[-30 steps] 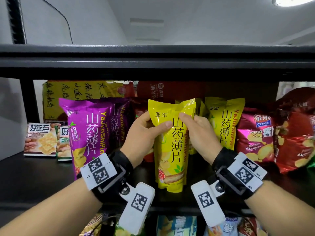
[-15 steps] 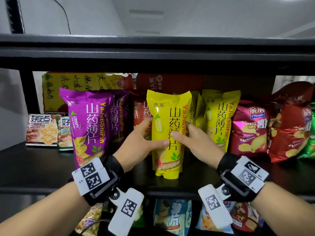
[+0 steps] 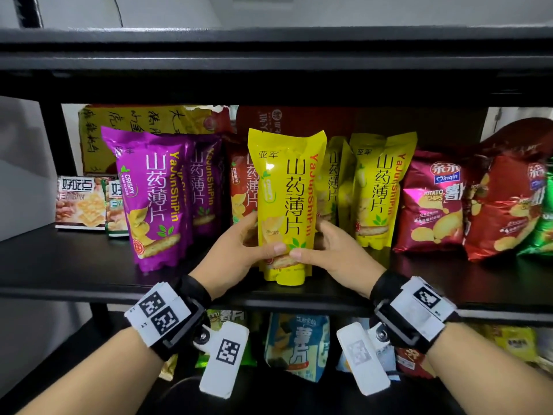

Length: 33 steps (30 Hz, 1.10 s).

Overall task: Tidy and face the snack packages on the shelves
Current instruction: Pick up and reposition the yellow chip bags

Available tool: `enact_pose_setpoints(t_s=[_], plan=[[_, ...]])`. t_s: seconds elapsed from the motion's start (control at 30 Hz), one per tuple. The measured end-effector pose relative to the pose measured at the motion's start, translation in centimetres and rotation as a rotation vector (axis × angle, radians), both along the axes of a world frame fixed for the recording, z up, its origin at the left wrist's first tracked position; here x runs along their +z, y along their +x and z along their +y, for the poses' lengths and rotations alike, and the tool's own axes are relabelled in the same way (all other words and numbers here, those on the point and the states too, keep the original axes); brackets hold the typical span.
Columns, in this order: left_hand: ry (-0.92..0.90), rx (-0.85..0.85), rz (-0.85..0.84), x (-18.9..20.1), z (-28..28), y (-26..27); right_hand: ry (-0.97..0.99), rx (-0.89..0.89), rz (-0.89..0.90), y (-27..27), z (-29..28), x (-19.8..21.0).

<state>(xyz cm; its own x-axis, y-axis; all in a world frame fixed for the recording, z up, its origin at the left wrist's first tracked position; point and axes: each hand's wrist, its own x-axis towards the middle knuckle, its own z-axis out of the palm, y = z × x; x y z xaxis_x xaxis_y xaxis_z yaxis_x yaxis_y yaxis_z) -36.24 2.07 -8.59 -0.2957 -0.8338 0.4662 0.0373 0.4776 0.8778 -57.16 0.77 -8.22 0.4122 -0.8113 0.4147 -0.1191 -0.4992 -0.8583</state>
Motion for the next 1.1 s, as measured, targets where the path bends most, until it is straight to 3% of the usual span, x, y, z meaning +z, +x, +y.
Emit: enact_pose_setpoints(t_s=[0.23, 0.4, 0.67, 0.83, 1.1], plan=[[-0.109, 0.081, -0.010, -0.1, 0.8, 0.1, -0.011, 0.048, -0.193, -0.3, 0.4, 0.2], [-0.340, 0.192, -0.083, -0.2, 1.8, 0.0, 0.013, 0.043, -0.288, -0.8, 0.2, 0.0], [-0.695, 0.362, -0.434, -0.3, 1.9, -1.0, 0.006, 0.034, -0.339, -0.8, 0.8, -0.2], [-0.661, 0.331, -0.415, 0.1, 1.0, -1.5, -0.070, -0.056, -0.317, -1.5, 0.4, -0.6], [-0.668, 0.308, -0.280, 0.3, 0.1, -2.1, 0.149, 0.179, -0.261, -1.2, 1.0, 0.0]])
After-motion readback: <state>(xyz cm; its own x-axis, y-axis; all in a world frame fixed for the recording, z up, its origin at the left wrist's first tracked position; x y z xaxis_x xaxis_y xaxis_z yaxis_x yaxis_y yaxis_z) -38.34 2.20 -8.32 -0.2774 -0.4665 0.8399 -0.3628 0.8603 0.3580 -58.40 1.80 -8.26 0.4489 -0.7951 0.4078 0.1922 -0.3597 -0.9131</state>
